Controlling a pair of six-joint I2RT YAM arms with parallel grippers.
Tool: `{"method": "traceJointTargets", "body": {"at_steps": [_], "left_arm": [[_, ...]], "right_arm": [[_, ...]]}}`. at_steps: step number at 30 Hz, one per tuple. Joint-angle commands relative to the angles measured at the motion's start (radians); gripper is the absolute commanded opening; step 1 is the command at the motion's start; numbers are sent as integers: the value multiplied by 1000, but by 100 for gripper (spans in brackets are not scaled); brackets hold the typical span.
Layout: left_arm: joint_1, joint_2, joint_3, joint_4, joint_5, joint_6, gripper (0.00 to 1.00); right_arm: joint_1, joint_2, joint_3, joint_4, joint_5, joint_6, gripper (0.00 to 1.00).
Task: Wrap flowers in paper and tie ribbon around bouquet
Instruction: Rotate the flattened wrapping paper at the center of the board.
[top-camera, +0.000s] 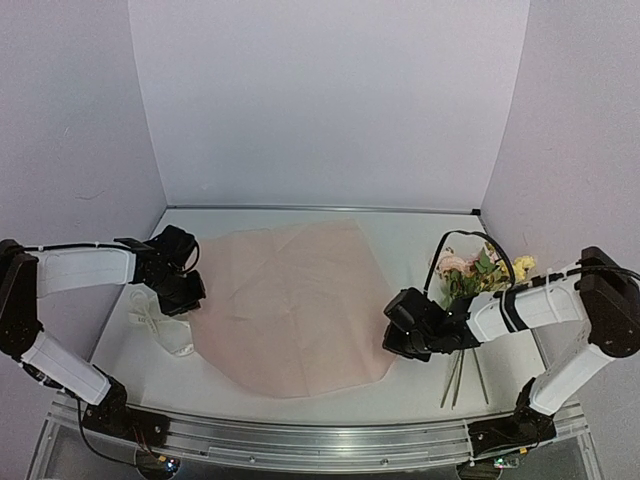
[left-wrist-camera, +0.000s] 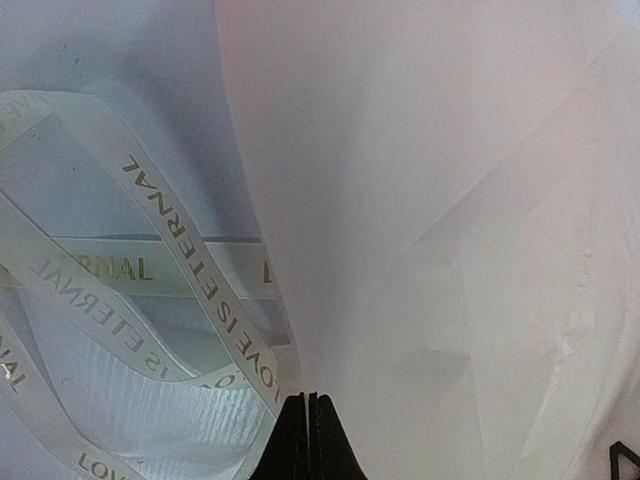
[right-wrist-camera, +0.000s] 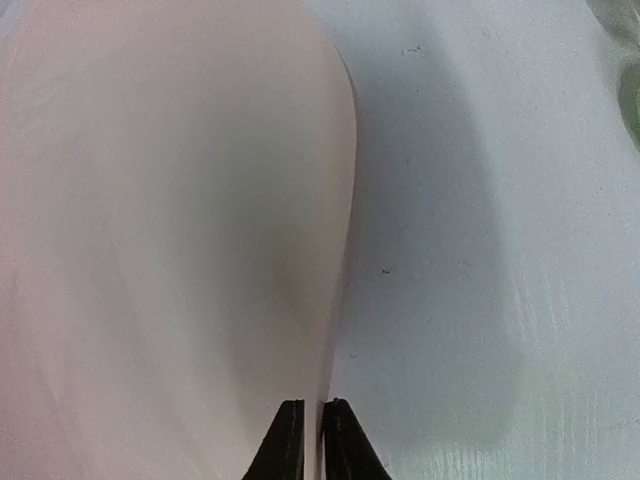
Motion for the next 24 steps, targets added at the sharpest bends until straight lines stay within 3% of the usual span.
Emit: {"method": "traceJointTargets", "body": {"at_steps": [1,6,11,18,20,22,24], "left_arm": [[-29,-77,-11,-34,27,-18,0],[-144,-136,-49,-37,49,-100,0],[-341,-140,-75,14,49,-205,3],[-618,56,67,131,24,-191,9],[-650,116,131,131,15,-153,19],[-655,132,178,134,16,-118,42],[-655,119,219,116,-2,-84,55]], "right_arm": [[-36,59,171,-154,49,-87,0],[-144,129,324,-194,94,-219,0],[-216,228,517,-208,113,-421,0],[-277,346,780,-239,18,-692,0],[-285,377,844,-254,4,-749,3],[-300,407,885,-260,-23,-787,4],[-310,432,921,-261,-42,-833,5]]}}
